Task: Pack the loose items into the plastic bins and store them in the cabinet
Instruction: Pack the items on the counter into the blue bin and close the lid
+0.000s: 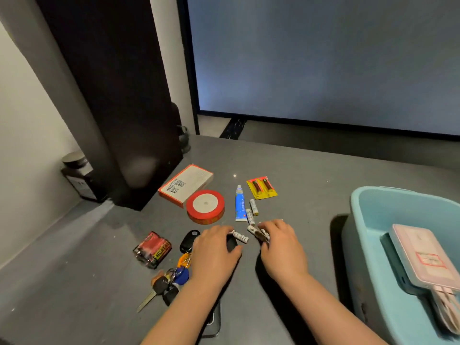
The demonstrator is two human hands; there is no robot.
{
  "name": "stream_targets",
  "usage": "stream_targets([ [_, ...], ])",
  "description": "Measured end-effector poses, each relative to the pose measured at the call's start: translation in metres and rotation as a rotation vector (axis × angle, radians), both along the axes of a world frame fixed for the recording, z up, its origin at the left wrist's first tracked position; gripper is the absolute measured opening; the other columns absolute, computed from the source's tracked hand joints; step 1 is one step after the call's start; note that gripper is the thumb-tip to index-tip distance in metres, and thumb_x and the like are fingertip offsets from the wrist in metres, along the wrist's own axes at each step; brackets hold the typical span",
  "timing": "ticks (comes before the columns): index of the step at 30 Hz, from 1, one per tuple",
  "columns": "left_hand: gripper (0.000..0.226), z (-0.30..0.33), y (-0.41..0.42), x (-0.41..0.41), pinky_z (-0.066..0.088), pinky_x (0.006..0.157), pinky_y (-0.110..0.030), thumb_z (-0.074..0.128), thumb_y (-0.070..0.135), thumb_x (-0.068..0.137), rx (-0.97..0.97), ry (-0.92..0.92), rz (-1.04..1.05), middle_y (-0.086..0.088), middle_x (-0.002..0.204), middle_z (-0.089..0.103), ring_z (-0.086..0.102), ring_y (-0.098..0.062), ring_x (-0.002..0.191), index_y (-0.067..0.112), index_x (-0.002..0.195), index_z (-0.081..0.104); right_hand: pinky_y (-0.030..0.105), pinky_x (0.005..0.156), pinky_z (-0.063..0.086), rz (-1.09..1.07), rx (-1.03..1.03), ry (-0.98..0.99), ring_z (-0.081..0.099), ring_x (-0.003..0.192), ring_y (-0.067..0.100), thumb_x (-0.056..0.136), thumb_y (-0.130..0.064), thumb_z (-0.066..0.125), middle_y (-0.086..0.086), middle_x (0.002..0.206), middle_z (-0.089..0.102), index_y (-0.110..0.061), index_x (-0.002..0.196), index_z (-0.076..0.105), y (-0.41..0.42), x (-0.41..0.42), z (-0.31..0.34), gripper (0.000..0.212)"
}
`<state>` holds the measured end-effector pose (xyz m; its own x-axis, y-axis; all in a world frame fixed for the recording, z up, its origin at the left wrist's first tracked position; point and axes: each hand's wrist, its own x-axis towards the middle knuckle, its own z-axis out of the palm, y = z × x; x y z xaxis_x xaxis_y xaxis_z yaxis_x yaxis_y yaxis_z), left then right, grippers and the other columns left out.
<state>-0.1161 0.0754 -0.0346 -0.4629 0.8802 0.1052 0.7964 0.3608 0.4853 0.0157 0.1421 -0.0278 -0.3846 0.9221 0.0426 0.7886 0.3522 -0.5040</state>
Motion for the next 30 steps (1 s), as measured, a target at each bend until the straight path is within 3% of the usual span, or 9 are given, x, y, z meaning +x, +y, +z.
stream_targets([
  [6,0.064,-0.02,0.035,-0.004,0.036,0.092,-0.029,0.065,0.056,0.07,-0.069,0.002,-0.066,0.005,0.118,0.055,0.048,-0.017,0.113,0.027,0.124,0.05,0.029,0.085,0.039,0.022,-0.004,-0.11,0.039,0.12,0.019,0.079,-0.004,0.052,-0.005,0.129,0.047,-0.027,0.124,0.053,0.026,-0.007,-0.017,0.051],
  [15,0.057,-0.035,0.051,0.002,0.036,0.09,-0.024,0.073,0.029,0.072,0.063,-0.176,-0.206,0.006,0.122,0.054,0.046,-0.014,0.114,0.026,0.125,0.051,0.032,0.087,0.044,0.063,-0.085,-0.073,0.047,0.115,0.025,0.079,-0.003,0.057,0.002,0.124,0.045,-0.022,0.129,0.051,0.035,-0.003,-0.02,0.053],
  [21,0.057,-0.035,0.055,0.01,0.041,0.088,-0.026,0.073,0.037,0.069,0.069,-0.15,-0.243,0.009,0.12,0.053,0.045,-0.013,0.112,0.03,0.123,0.054,0.03,0.083,0.043,0.082,-0.139,-0.099,0.053,0.107,0.024,0.076,-0.004,0.062,0.003,0.12,0.043,-0.024,0.129,0.053,0.042,-0.003,-0.014,0.057],
  [24,0.055,-0.036,0.058,0.013,0.042,0.09,-0.03,0.073,0.044,0.071,0.086,-0.12,-0.247,0.008,0.116,0.054,0.045,-0.015,0.111,0.029,0.122,0.056,0.033,0.083,0.046,-0.039,-0.077,-0.063,0.049,0.113,0.022,0.075,0.0,0.058,0.0,0.123,0.043,-0.026,0.129,0.052,0.046,0.001,-0.013,0.061],
  [30,0.043,-0.033,0.062,0.013,0.041,0.085,-0.028,0.071,0.042,0.074,0.11,-0.111,-0.241,0.007,0.109,0.056,0.047,-0.015,0.106,0.028,0.113,0.059,0.032,0.09,0.042,-0.173,-0.096,-0.064,0.043,0.121,0.021,0.094,-0.034,0.052,0.003,0.124,0.05,-0.021,0.123,0.059,0.053,-0.001,-0.022,0.033],
])
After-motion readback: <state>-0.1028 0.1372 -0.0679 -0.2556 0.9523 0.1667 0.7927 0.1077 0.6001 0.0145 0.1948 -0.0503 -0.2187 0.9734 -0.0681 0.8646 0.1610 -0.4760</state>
